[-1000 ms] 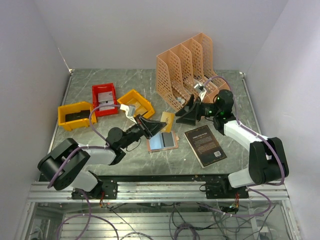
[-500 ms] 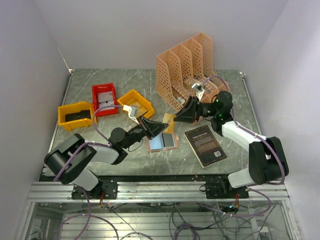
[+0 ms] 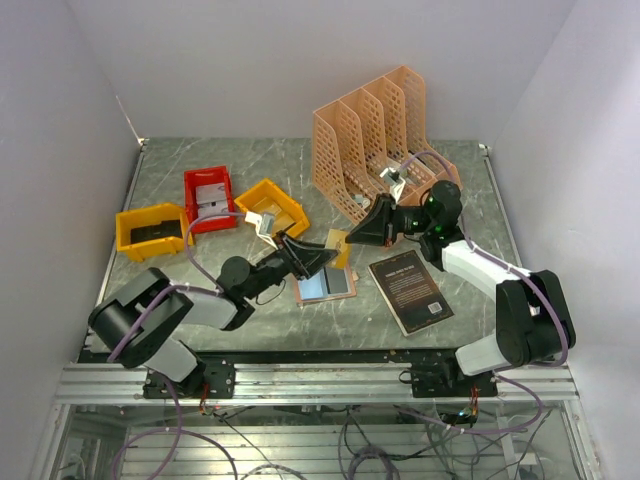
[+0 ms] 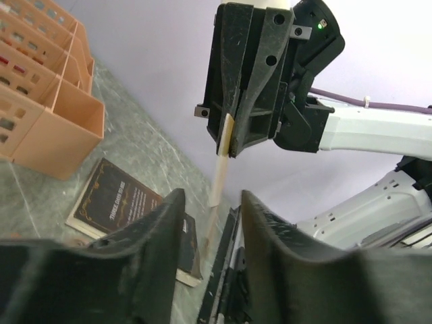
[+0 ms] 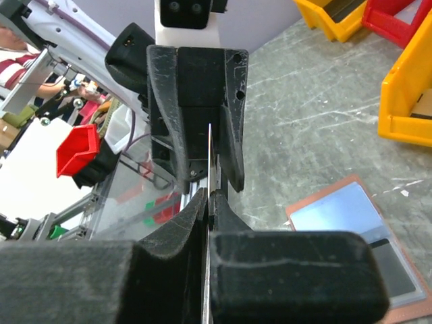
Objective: Put the credit cards into the card holder
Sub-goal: Pick up the credit card from the storage box, then insert the credit card into the card holder.
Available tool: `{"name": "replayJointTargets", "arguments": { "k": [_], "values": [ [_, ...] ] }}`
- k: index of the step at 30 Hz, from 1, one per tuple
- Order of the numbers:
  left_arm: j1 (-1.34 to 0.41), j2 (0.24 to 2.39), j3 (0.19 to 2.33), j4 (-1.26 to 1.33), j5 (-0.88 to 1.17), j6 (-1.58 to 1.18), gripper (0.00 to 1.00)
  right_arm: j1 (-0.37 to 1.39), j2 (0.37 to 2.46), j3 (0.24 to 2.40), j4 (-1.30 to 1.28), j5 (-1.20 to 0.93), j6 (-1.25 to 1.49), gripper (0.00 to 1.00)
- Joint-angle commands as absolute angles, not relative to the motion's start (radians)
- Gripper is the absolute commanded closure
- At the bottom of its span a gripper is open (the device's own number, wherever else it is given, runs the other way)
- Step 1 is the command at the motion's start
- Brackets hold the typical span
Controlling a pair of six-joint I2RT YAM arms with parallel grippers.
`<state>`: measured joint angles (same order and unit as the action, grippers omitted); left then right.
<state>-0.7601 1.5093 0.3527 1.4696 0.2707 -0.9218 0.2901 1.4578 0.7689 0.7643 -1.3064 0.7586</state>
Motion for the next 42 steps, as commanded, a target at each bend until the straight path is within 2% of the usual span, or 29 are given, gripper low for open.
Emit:
{"name": "replayJointTargets", "arguments": {
  "k": [1,4,7,10,12,16,23,28,42],
  "values": [
    [-0.742,1.375,0.294,1.385,0.189,-0.874,0.43,0.286,1.481,0.821,0.542,-1.293,0.570,1.00],
    [-0.711,1.210,0.279,1.055,0.155,-0.826,0.34,0.284,1.504,0.852,0.350,-1.233,0.425,1.00],
    [-0.701,1.069,0.303,0.687,0.099,-0.768,0.33,0.284,1.539,0.853,0.293,-1.194,0.384,1.00],
    [-0.697,1.003,0.311,0.500,0.086,-0.767,0.36,0.284,1.580,0.859,0.231,-1.168,0.334,1.00],
    [-0.696,1.013,0.301,0.481,0.117,-0.789,0.40,0.284,1.613,0.867,0.195,-1.156,0.314,1.00],
    [-0.695,1.122,0.268,0.601,0.181,-0.831,0.50,0.294,1.675,0.900,0.108,-1.121,0.267,1.00],
    [-0.696,1.299,0.298,0.697,0.207,-0.850,0.55,0.300,1.735,0.910,0.063,-1.073,0.254,1.00],
    [-0.696,1.375,0.315,0.684,0.194,-0.834,0.65,0.311,1.775,0.915,0.062,-1.047,0.271,1.00],
    [-0.695,1.414,0.308,0.591,0.111,-0.797,0.69,0.332,1.848,0.928,0.052,-1.002,0.300,1.00]
  ]
}}
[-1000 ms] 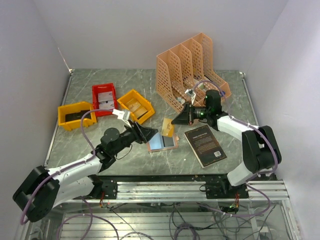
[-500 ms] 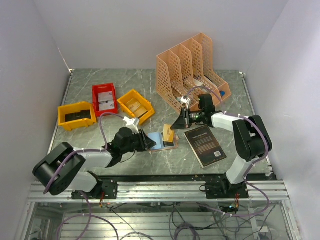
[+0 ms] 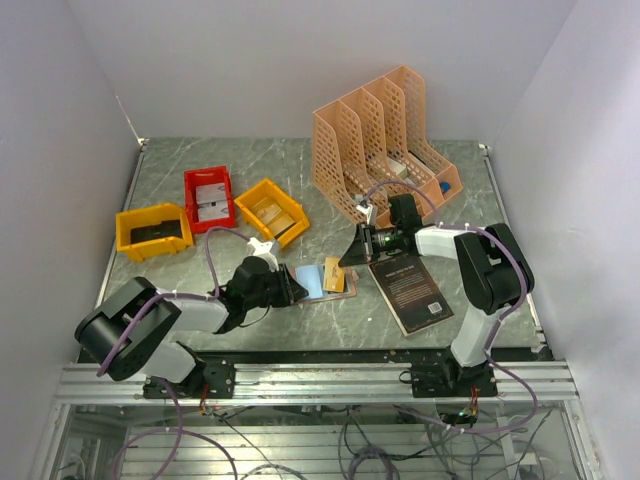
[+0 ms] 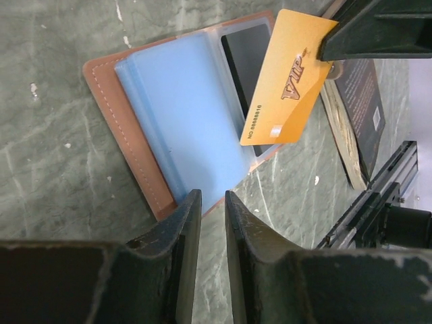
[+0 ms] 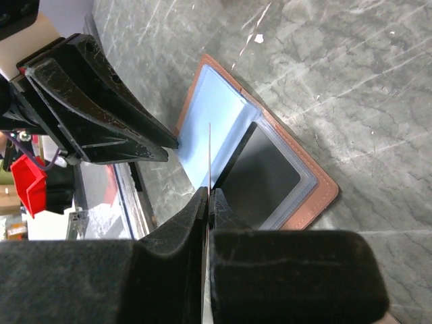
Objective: Put the credit cards into the card holder
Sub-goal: Insert the credit card into the card holder.
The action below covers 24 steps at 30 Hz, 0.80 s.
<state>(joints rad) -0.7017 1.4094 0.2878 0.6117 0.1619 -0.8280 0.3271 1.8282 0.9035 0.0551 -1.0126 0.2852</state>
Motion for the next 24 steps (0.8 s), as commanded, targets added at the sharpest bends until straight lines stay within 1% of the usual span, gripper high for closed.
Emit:
{"name": "replayJointTargets", "arguments": {
  "k": [1,16,24],
  "values": [
    [-0.695,1.415,0.308,0.584,0.107,-0.796,0.69,0.333,1.850,0.929,0.054,-1.001,0.301,1.00],
    [-0.696,1.474,0.310,0.580,0.097,-0.782,0.71,0.332,1.891,0.925,0.077,-1.010,0.339,1.00],
    [-0.696,1.456,0.317,0.531,0.079,-0.771,0.72,0.332,1.909,0.933,0.071,-1.008,0.337,1.00]
  ]
}}
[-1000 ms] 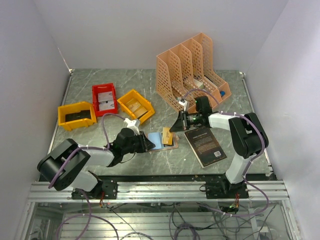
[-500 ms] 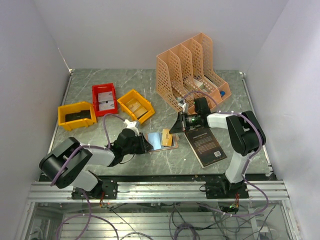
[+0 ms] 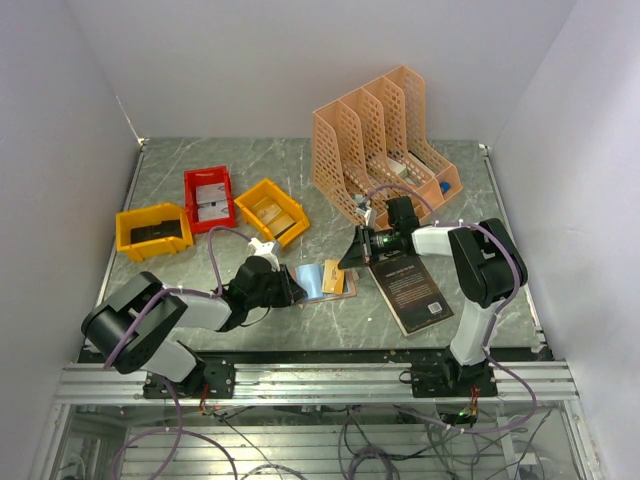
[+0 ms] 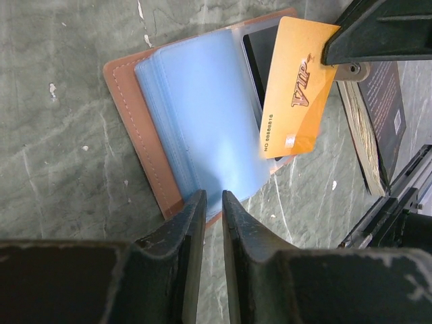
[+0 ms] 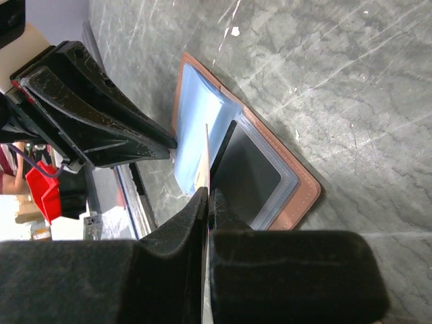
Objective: Put the credit cards into the card holder
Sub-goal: Insert the credit card into the card holder.
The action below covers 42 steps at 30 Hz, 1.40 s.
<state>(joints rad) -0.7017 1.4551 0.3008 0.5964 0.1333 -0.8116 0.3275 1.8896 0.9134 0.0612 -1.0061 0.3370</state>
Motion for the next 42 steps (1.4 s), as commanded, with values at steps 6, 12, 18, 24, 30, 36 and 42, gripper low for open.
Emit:
{"name": "replayJointTargets", "arguments": {
  "k": [6,12,18,24,30,36,42],
  "values": [
    [-0.695,1.415,0.330,0.466,0.061,-0.749,0.72,0.340,1.924,0.947,0.058,-1.011,0.335,1.00],
    [-0.696,1.381,0.340,0.435,0.060,-0.742,0.70,0.350,1.941,0.972,0.027,-0.999,0.319,1.00],
    [-0.695,1.386,0.353,0.426,0.064,-0.734,0.70,0.362,1.959,0.996,-0.020,-0.967,0.294,1.00],
    [-0.695,1.395,0.359,0.426,0.063,-0.729,0.70,0.375,1.972,1.041,-0.096,-0.929,0.252,1.00],
    [-0.696,1.394,0.359,0.416,0.060,-0.724,0.69,0.390,1.977,1.071,-0.151,-0.888,0.227,1.00],
    [-0.696,1.391,0.366,0.408,0.058,-0.720,0.69,0.395,1.989,1.094,-0.192,-0.865,0.225,1.00],
    [-0.695,1.396,0.373,0.402,0.057,-0.714,0.69,0.405,1.986,1.109,-0.222,-0.841,0.206,1.00]
  ]
}}
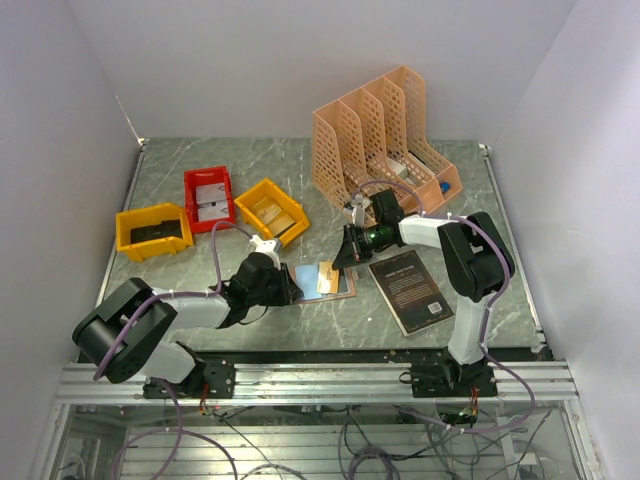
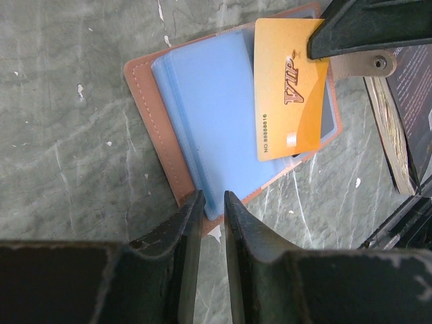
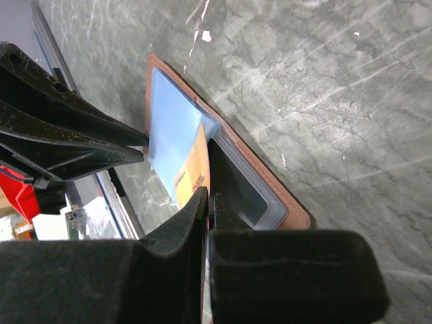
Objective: Put the credit cards into the card holder
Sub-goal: Insert the credit card into the card holder.
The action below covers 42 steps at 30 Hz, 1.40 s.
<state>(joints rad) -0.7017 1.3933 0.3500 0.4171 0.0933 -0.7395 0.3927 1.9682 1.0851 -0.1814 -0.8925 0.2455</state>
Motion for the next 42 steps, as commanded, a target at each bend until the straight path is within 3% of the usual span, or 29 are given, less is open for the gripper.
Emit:
{"name": "replayJointTargets", "arguments": {
  "k": [1,42],
  "values": [
    [-0.695,1.395,0.374,0.397,0.056,-0.713,0.69,0.406,1.987,1.110,-0.226,-0.837,0.204,1.00],
    [-0.696,1.405,0.403,0.375,0.054,-0.682,0.68,0.431,2.072,1.205,-0.399,-0.764,0.125,1.00]
  ]
}}
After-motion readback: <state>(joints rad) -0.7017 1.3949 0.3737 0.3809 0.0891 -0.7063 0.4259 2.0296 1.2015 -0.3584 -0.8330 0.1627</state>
